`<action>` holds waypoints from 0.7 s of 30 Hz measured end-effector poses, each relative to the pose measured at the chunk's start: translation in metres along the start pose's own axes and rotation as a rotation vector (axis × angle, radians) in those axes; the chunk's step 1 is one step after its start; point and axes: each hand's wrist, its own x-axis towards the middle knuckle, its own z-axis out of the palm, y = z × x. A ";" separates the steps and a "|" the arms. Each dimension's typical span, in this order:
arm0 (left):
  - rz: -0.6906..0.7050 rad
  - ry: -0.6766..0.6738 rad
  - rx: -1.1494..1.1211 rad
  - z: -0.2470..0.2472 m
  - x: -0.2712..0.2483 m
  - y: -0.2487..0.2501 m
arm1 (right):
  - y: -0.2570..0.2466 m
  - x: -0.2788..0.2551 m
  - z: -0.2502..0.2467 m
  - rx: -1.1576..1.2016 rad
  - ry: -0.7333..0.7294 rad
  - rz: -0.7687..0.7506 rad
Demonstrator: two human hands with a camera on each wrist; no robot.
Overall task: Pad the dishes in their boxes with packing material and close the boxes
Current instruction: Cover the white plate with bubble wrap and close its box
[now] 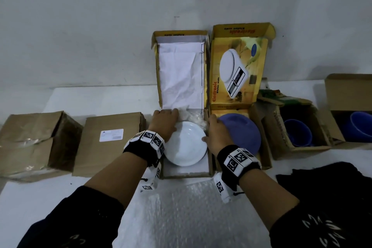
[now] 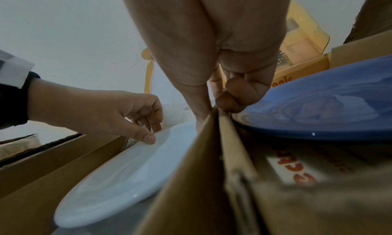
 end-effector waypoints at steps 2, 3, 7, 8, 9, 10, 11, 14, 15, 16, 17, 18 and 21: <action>0.035 -0.032 -0.111 0.000 0.000 0.000 | 0.002 0.001 -0.002 0.027 -0.024 0.017; 0.049 -0.055 -0.166 0.001 0.001 -0.001 | 0.002 0.001 -0.003 0.027 -0.018 0.014; 0.123 -0.096 -0.242 0.004 0.007 -0.010 | 0.001 0.001 -0.003 0.035 -0.021 0.013; 0.134 -0.111 -0.247 0.005 0.008 -0.011 | 0.001 0.001 -0.003 0.034 -0.025 0.018; 0.141 -0.121 -0.256 0.005 0.010 -0.012 | 0.001 0.001 -0.002 0.036 -0.023 0.017; 0.144 -0.125 -0.269 0.005 0.012 -0.012 | 0.001 0.002 -0.002 0.028 -0.025 0.024; 0.146 -0.120 -0.282 0.005 0.012 -0.011 | 0.001 0.002 -0.002 0.029 -0.026 0.027; 0.134 -0.100 -0.297 0.007 0.012 -0.010 | 0.003 0.004 -0.002 0.046 -0.029 0.044; 0.127 -0.090 -0.299 0.008 0.011 -0.009 | 0.002 0.003 -0.002 0.036 -0.022 0.036; 0.116 -0.082 -0.297 0.008 0.010 -0.008 | 0.002 0.003 -0.001 0.010 -0.018 0.030; 0.101 -0.077 -0.294 0.009 0.010 -0.007 | 0.002 0.003 -0.001 -0.004 -0.016 0.025; 0.082 -0.078 -0.296 0.009 0.009 -0.006 | 0.002 0.002 0.000 -0.011 -0.014 0.030; 0.022 -0.061 -0.331 0.005 0.004 0.000 | 0.003 0.001 0.000 0.008 -0.008 0.044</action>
